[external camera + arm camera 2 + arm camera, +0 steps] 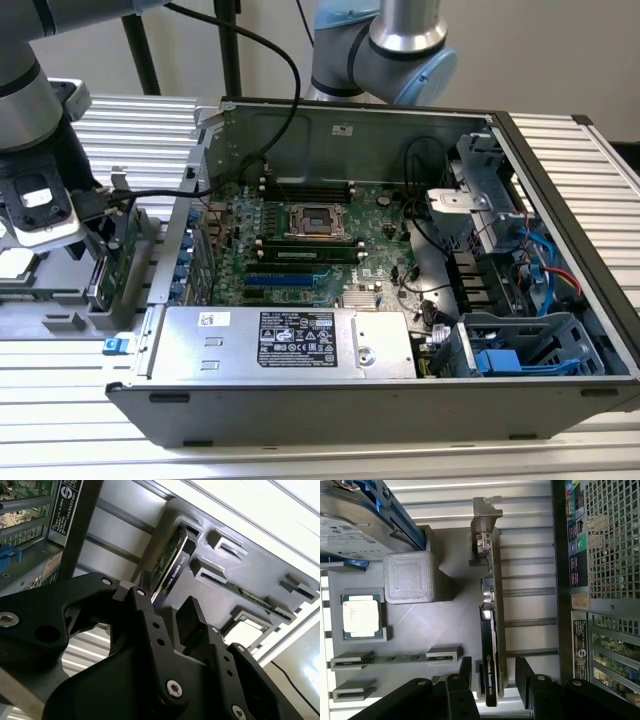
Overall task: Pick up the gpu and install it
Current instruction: 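Pick up the gpu and move the gpu toward the slot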
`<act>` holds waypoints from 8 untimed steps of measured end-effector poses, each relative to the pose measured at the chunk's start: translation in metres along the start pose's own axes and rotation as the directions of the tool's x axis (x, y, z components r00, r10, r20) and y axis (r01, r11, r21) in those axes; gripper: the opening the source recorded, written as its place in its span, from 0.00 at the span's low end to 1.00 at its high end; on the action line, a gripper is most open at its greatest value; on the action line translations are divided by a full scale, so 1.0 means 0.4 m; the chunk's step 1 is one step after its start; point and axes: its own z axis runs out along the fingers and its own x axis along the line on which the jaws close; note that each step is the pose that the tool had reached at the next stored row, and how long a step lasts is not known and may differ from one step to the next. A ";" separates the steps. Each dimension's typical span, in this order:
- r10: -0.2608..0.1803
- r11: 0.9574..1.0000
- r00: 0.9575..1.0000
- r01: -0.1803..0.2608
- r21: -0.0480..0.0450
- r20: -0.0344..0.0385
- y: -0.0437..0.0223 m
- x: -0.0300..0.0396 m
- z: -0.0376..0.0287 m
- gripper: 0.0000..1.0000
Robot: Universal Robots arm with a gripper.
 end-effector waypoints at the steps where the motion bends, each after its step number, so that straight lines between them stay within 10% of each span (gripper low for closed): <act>1: 0.000 1.000 1.000 0.000 0.000 0.000 0.000 0.000 0.002 1.00; 8: 0.000 1.000 1.000 0.000 0.000 0.000 0.004 0.001 0.011 1.00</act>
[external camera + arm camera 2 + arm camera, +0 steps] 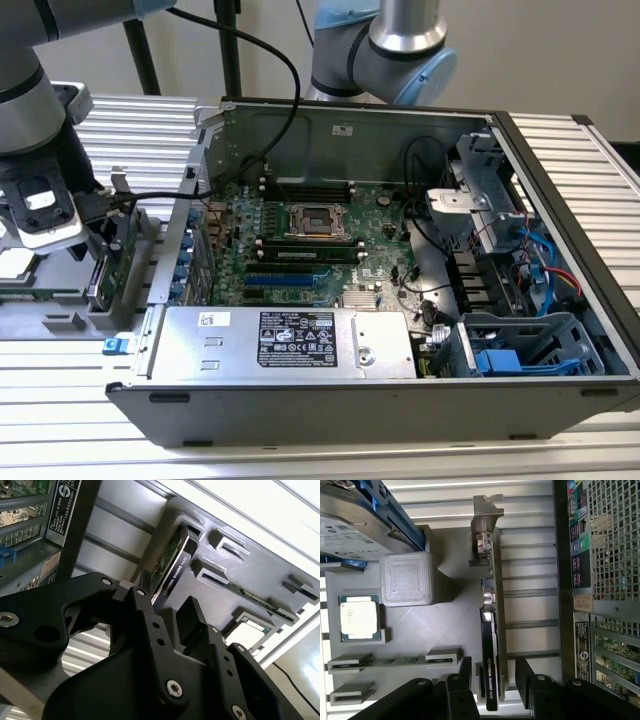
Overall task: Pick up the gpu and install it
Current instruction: 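Pick up the gpu and move the gpu toward the slot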
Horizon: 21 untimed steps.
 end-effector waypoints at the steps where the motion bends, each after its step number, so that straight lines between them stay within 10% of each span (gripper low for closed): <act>1: 0.000 1.000 1.000 0.000 0.000 0.000 0.001 0.000 0.001 1.00; 21: 0.000 1.000 1.000 0.000 0.000 0.000 0.024 0.004 0.032 1.00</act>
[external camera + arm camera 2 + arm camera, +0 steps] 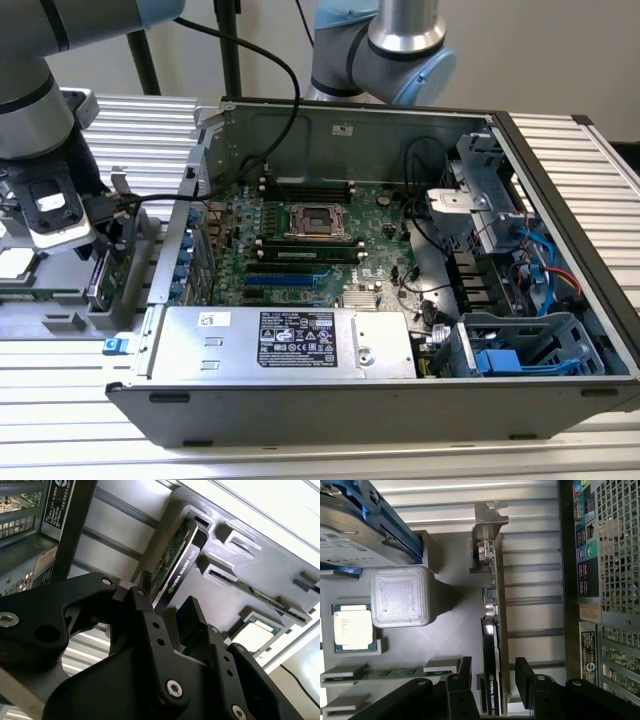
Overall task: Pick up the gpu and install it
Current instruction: 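Pick up the gpu and move the gpu toward the slot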
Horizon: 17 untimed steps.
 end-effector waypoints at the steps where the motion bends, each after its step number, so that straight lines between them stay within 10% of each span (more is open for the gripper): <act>1: 0.000 1.000 1.000 0.000 0.000 0.000 0.001 0.000 0.002 1.00; 17: 0.000 1.000 1.000 0.000 0.000 0.000 0.004 0.002 0.028 1.00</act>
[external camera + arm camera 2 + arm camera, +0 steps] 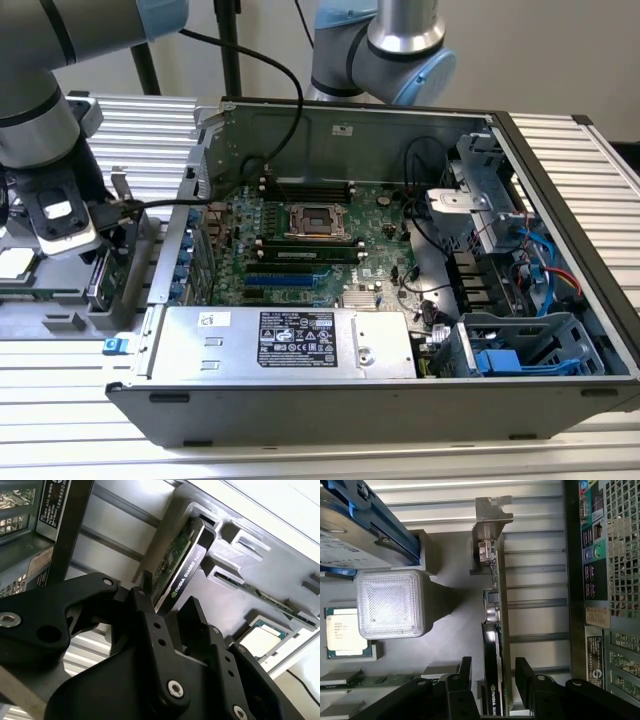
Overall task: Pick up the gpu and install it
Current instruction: 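Pick up the gpu and move the gpu toward the slot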
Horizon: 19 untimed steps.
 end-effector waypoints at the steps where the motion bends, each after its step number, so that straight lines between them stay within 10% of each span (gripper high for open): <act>1: 0.000 1.000 1.000 0.000 0.000 0.000 0.000 0.000 0.001 1.00; 12: 0.000 1.000 1.000 0.000 0.000 0.000 0.000 0.001 0.002 1.00; 13: 0.000 1.000 1.000 0.000 0.000 0.000 0.000 0.001 0.002 0.00; 19: 0.000 1.000 1.000 0.000 0.000 0.000 0.000 0.001 0.002 0.00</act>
